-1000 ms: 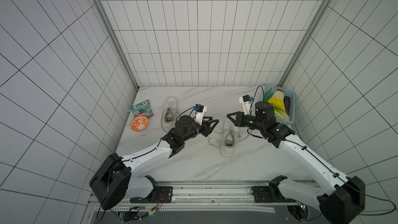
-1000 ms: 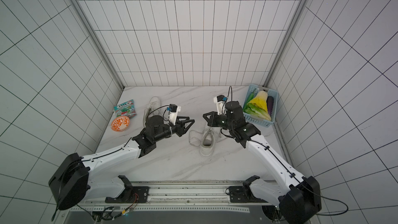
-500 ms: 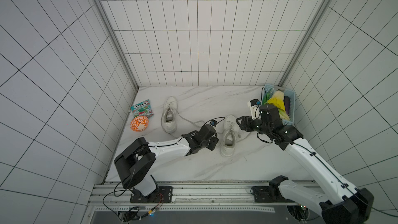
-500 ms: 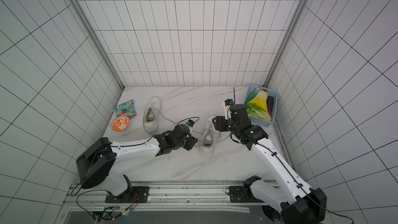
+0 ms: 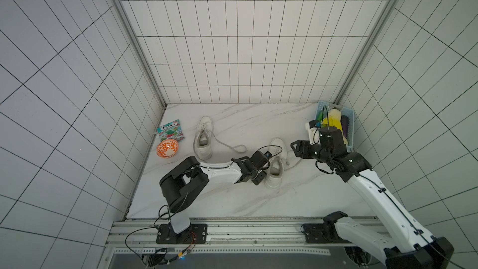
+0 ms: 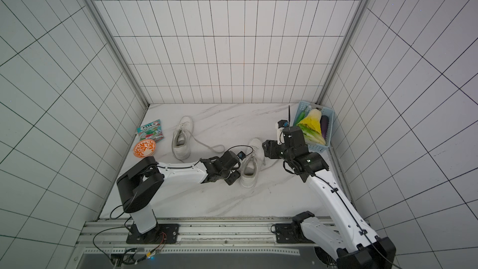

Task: Tie the shoes
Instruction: Cross the shoelace with the shoelace.

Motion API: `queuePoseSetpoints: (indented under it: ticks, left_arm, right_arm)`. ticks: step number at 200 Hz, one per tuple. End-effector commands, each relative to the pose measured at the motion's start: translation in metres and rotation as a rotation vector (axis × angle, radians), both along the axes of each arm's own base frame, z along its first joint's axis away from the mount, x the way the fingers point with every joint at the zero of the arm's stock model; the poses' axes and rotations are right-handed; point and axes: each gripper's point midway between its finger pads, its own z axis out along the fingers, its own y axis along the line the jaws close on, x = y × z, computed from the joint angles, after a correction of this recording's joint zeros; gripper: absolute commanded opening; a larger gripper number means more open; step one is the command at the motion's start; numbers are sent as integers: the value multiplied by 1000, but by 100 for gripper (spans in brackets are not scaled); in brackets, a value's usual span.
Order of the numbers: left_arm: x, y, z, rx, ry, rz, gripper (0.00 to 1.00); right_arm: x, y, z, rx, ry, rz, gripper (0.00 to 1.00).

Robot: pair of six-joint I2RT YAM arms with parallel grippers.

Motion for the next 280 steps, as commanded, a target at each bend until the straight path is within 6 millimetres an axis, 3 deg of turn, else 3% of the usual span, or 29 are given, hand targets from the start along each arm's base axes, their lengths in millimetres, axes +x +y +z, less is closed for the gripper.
queuePoseSetpoints:
  ticks: [1, 41, 68, 96, 118, 157, 190, 211, 234, 280]
  left_arm:
    - [-1, -10, -5, 3, 20, -54, 51]
    - [-2, -12, -20, 29, 45, -56, 45]
    - [2, -8, -23, 52, 30, -40, 21]
    - [9, -3, -5, 14, -11, -8, 0]
    - [15, 1, 28, -113, -44, 30, 0]
    - [17, 9, 107, -462, -87, 59, 0]
    - [16, 22, 152, -672, -125, 72, 0]
    - [13, 24, 165, -729, -144, 64, 0]
    - [12, 21, 169, -758, -133, 56, 0]
    - [10, 16, 169, -784, -110, 43, 0]
  right_arm:
    - [0, -3, -1, -6, 4, -6, 69]
    - [0, -6, -2, -4, 8, -16, 70]
    - [0, -7, -1, 4, 9, -18, 70]
    - [-1, -5, 0, 27, 14, -8, 70]
    - [-3, 1, 5, 71, 15, 22, 70]
    - [-9, 22, 13, 210, 41, 95, 73]
    - [-11, 47, 15, 413, 116, 133, 76]
    - [-9, 69, 15, 584, 203, 141, 78]
    - [-4, 88, -2, 713, 352, 67, 79]
    - [-1, 118, -31, 842, 570, -66, 81]
